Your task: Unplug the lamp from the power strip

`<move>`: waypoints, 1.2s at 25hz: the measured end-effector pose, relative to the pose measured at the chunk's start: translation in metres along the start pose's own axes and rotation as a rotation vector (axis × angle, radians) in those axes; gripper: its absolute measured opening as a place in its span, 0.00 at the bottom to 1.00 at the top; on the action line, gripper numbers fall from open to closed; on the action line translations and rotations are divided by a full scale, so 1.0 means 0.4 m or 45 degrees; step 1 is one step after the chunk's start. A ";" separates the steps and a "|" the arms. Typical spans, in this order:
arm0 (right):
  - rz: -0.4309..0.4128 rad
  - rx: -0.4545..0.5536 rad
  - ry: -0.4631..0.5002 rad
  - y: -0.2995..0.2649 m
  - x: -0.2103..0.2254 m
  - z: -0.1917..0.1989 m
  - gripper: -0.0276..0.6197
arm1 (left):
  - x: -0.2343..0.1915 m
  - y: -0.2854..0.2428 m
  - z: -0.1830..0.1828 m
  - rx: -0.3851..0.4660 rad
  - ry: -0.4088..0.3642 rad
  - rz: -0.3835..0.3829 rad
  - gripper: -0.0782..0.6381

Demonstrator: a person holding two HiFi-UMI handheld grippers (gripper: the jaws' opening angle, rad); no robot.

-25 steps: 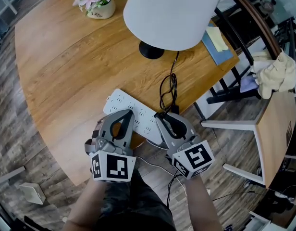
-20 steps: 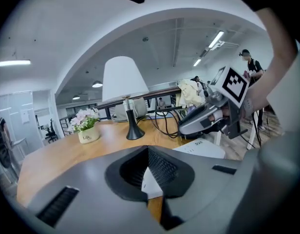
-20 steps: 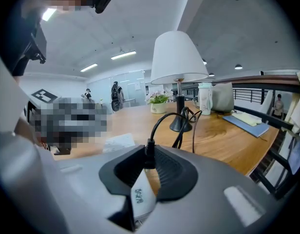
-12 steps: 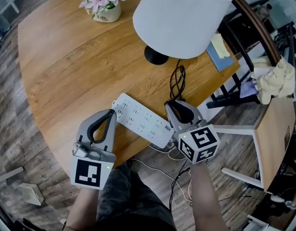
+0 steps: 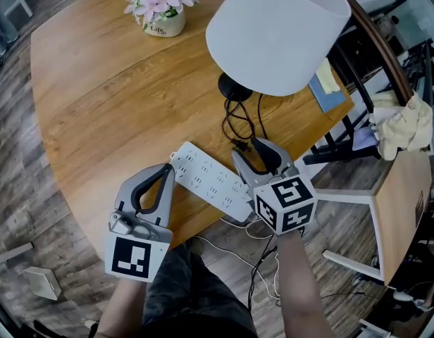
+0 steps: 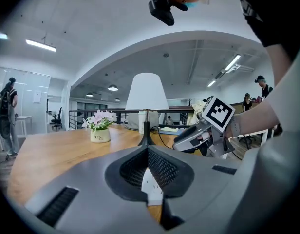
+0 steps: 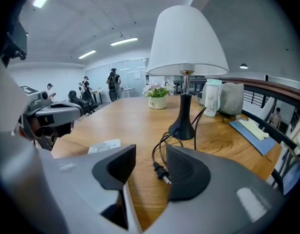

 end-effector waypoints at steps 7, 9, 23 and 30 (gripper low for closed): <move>0.022 0.114 -0.042 0.036 0.000 -0.027 0.34 | 0.004 0.000 -0.002 0.006 0.007 0.001 0.10; 0.030 0.157 -0.054 0.052 -0.002 -0.029 0.34 | 0.005 0.001 -0.005 0.010 0.003 0.000 0.10; 0.129 0.424 -0.010 0.224 -0.057 -0.035 0.05 | 0.039 0.035 -0.033 0.088 0.003 0.007 0.10; 0.163 0.480 -0.060 0.319 -0.083 -0.020 0.05 | 0.060 0.075 -0.058 0.151 0.056 0.022 0.10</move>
Point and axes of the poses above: the fingertips, and each gripper's own axes: y backward along the fingers, x to its right, z out of its underside, the point moved 6 cm from there along y, backward along the fingers, and after that the axes turned 2 degrees about z, right-handed, at the moved point
